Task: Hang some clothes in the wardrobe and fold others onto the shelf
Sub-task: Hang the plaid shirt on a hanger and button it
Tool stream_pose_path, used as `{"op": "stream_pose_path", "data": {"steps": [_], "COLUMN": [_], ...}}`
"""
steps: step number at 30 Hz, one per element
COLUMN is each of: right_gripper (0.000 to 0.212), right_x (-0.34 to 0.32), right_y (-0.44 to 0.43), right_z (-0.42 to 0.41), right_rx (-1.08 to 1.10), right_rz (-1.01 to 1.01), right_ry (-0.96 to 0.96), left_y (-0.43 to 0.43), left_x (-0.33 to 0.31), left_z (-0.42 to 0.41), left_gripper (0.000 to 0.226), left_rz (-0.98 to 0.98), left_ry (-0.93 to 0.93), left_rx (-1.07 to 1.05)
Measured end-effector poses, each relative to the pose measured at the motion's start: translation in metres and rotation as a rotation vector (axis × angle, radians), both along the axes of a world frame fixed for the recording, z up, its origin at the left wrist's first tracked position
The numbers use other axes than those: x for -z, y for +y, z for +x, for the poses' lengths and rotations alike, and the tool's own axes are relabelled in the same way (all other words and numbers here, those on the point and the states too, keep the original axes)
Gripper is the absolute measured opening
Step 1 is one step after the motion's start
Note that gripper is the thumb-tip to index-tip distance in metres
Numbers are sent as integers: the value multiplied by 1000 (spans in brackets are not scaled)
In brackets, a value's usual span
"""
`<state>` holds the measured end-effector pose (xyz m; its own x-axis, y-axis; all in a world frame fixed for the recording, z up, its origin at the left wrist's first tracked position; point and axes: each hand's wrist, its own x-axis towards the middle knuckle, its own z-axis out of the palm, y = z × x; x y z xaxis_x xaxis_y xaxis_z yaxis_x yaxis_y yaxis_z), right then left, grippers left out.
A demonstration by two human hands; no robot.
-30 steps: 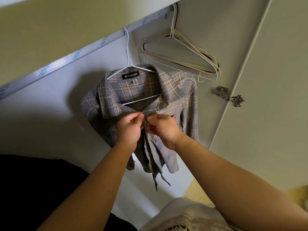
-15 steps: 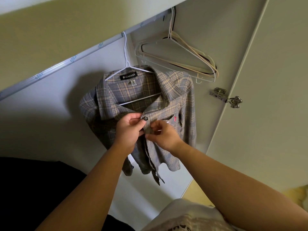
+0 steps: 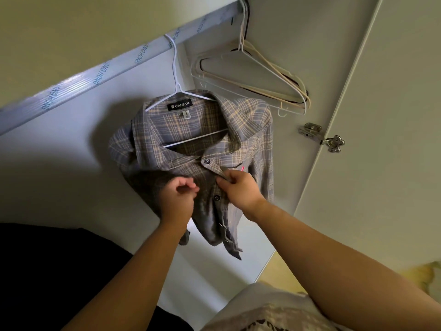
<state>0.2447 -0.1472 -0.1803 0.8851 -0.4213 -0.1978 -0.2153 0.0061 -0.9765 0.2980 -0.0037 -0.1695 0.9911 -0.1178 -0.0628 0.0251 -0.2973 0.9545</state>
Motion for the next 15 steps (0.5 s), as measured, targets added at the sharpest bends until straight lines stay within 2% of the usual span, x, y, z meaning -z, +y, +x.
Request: {"op": "stream_pose_path", "data": {"steps": [2, 5, 8, 11, 13, 15], "right_gripper": [15, 7, 32, 36, 36, 30], "right_x": [-3, -7, -6, -4, -3, -1], "right_y": [-1, -1, 1, 0, -1, 1], "right_z": [1, 0, -1, -3, -5, -5], "right_rx": [8, -4, -20, -64, -100, -98], "right_rz": [174, 433, 635, 815, 744, 524], "right_ry": [-21, -41, -40, -84, -96, -41], "left_y": [4, 2, -1, 1, 2, 4], "left_x": [9, 17, 17, 14, 12, 12], "left_z": [-10, -24, -26, -21, -18, -16], "left_gripper": [26, 10, 25, 38, 38, 33], "left_rz": [92, 34, -15, 36, 44, 62], "left_ry": [17, 86, 97, 54, 46, 24], "left_rx": [26, 128, 159, 137, 116, 85]}}
